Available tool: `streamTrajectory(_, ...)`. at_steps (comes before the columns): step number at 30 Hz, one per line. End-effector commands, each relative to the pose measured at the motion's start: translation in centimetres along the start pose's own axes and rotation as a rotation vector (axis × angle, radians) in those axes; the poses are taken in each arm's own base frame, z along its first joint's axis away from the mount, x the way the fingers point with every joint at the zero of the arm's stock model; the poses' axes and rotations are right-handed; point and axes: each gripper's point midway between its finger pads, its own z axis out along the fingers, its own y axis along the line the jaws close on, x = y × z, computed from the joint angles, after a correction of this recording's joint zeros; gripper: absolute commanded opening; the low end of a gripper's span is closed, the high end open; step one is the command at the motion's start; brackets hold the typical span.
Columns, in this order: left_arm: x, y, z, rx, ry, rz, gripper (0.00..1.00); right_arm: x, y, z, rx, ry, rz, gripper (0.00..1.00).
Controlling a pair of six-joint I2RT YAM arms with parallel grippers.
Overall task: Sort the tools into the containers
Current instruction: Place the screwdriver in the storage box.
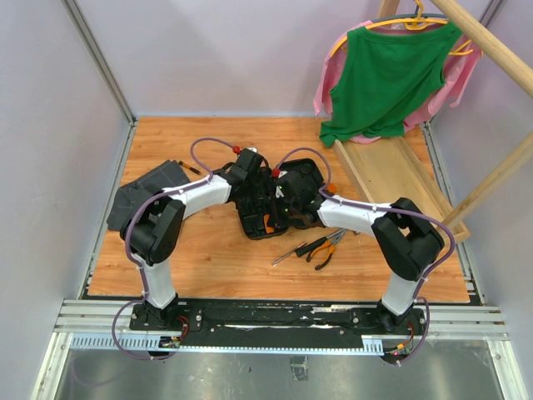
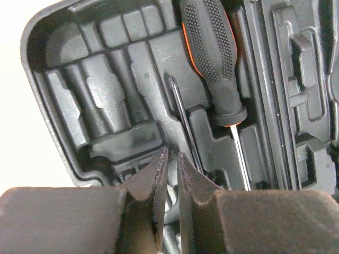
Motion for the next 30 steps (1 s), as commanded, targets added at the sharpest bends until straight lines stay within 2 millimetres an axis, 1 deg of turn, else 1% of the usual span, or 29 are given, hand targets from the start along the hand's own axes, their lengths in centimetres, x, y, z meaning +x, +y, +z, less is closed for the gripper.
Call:
streamTrajectory(1,-3.2,-0.4,-2.9,0.022,-0.04,-0.004,0.19,9.1,-7.1,-0.6,0.273,0.317,-0.057,0.16)
streamTrajectory(4,-5.0,-0.4,-4.7,0.035,-0.111,-0.027,0.21,8.0,-6.4,-0.7,0.251,0.292,-0.075,0.17)
streamTrajectory(7,-6.1,0.2,-6.7,0.033,-0.177,-0.056,0.25,6.1,-5.0,-1.1,0.186,0.242,-0.113,0.19)
streamTrajectory(11,-6.1,1.5,-9.0,0.036,-0.23,-0.095,0.3,2.4,-2.0,-2.4,0.062,0.137,-0.196,0.26)
streamTrajectory(13,-5.7,2.4,-9.9,0.032,-0.247,-0.095,0.32,0.5,-1.2,-3.2,0.043,0.067,-0.22,0.31)
streamTrajectory(16,-4.4,4.4,-10.5,-0.033,-0.236,-0.074,0.33,-2.0,-2.2,-4.2,0.133,-0.028,-0.239,0.39)
streamTrajectory(19,-2.8,5.8,-11.2,-0.064,-0.22,-0.068,0.33,-3.5,-3.9,-4.5,0.199,-0.056,-0.219,0.42)
streamTrajectory(21,-2.0,6.1,-11.7,-0.055,-0.216,-0.071,0.33,-3.9,-5.0,-4.3,0.204,-0.035,-0.188,0.43)
streamTrajectory(23,-1.5,6.2,-12.2,-0.043,-0.217,-0.078,0.35,-4.5,-5.9,-4.2,0.214,-0.035,-0.176,0.44)
streamTrajectory(26,-1.1,6.5,-12.7,-0.041,-0.219,-0.082,0.35,-5.4,-6.4,-3.7,0.214,-0.028,-0.192,0.45)
streamTrajectory(30,-0.9,6.2,-12.8,-0.024,-0.209,-0.087,0.34,-6.6,-6.9,-2.6,0.205,-0.021,-0.192,0.45)
